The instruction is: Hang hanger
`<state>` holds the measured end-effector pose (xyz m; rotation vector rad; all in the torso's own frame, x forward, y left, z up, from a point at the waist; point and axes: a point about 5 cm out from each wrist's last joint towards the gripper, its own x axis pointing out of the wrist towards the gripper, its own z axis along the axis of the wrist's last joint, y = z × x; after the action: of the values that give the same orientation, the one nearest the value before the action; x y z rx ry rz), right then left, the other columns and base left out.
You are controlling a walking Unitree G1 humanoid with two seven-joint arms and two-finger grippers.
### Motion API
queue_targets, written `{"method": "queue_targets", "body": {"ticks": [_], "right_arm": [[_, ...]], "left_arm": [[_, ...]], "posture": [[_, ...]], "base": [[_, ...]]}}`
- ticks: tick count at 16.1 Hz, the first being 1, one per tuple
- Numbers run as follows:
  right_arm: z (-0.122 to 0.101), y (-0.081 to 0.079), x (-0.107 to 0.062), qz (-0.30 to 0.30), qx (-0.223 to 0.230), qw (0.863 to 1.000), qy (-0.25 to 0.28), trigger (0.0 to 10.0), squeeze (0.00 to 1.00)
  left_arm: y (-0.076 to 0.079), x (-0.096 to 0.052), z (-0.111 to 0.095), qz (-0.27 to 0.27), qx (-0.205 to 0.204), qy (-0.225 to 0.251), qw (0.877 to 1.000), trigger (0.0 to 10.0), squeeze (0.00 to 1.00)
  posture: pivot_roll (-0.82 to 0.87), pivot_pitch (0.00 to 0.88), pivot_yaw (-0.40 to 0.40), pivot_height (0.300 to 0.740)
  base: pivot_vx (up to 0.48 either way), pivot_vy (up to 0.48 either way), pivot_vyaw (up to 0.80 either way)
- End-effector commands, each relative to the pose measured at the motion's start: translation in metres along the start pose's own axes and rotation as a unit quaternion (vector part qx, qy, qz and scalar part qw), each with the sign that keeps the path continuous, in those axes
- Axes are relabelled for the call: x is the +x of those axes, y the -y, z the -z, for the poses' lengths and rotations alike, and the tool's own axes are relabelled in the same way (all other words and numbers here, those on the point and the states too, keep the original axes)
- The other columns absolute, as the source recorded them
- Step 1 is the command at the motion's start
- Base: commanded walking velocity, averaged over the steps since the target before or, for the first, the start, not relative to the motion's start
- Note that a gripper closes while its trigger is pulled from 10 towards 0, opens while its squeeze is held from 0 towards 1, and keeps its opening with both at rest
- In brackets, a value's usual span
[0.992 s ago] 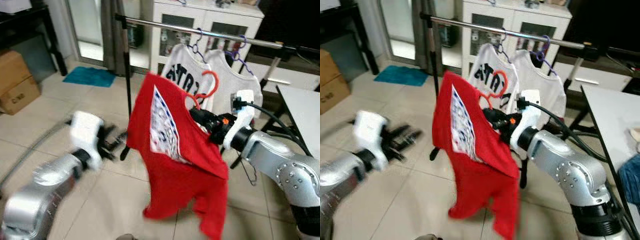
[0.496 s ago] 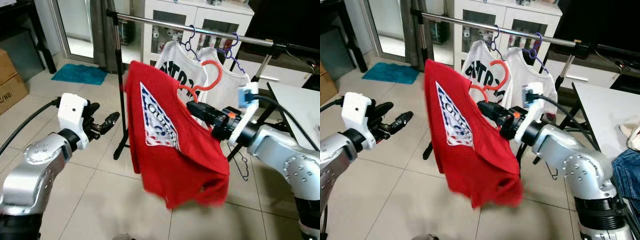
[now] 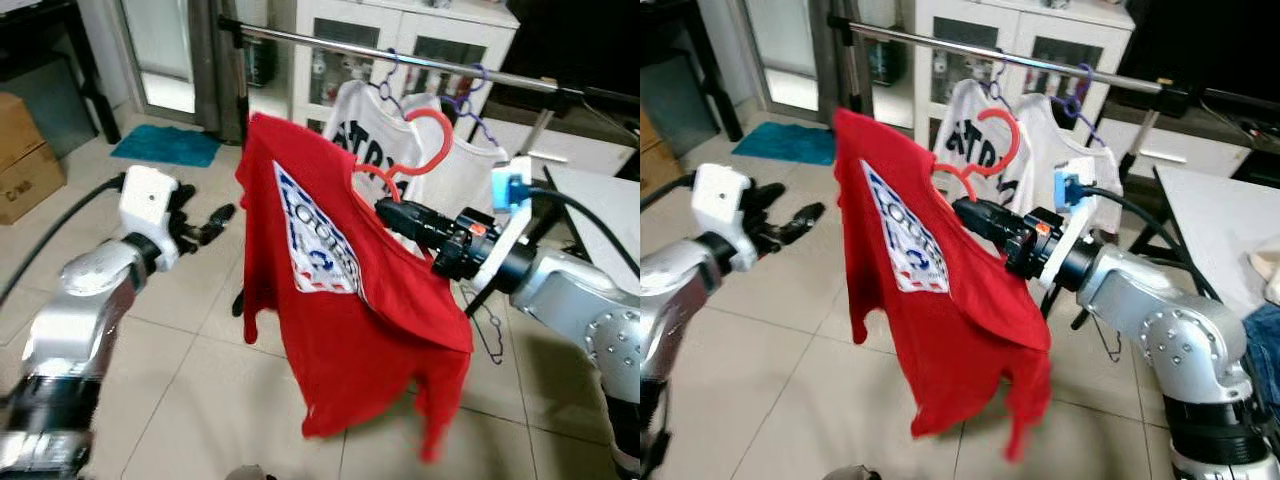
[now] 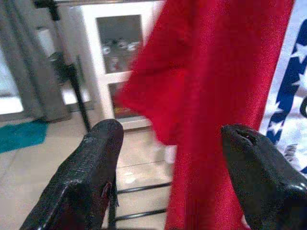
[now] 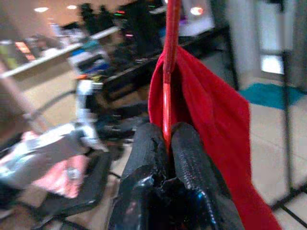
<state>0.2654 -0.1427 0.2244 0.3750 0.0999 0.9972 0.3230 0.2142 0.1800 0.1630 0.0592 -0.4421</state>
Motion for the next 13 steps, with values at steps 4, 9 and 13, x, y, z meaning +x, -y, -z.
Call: {"method": "queue_targets", "body": {"ticks": [4,9,13], "right_arm": [[0.012,0.009,0.001,0.078,-0.231,0.960,-0.138,10.0,0.00],[0.008,0.030,0.004,0.216,-0.323,0.911,-0.138,10.0,0.00],[0.033,0.020,0.014,0.159,-0.311,0.924,-0.153,10.0,0.00]], "left_arm": [[0.008,0.013,-0.004,0.036,0.026,0.003,0.999,10.0,0.00],[0.019,0.003,0.001,0.052,0.034,0.003,0.998,10.0,0.00],[0.036,-0.006,0.002,0.074,0.029,0.002,0.997,10.0,0.00]], "posture": [[0.04,0.000,-0.024,0.740],[0.05,0.000,-0.029,0.740],[0.06,0.000,-0.036,0.740]], "base": [[0.000,0.000,0.00],[0.000,0.000,0.00],[0.000,0.000,0.00]]}}
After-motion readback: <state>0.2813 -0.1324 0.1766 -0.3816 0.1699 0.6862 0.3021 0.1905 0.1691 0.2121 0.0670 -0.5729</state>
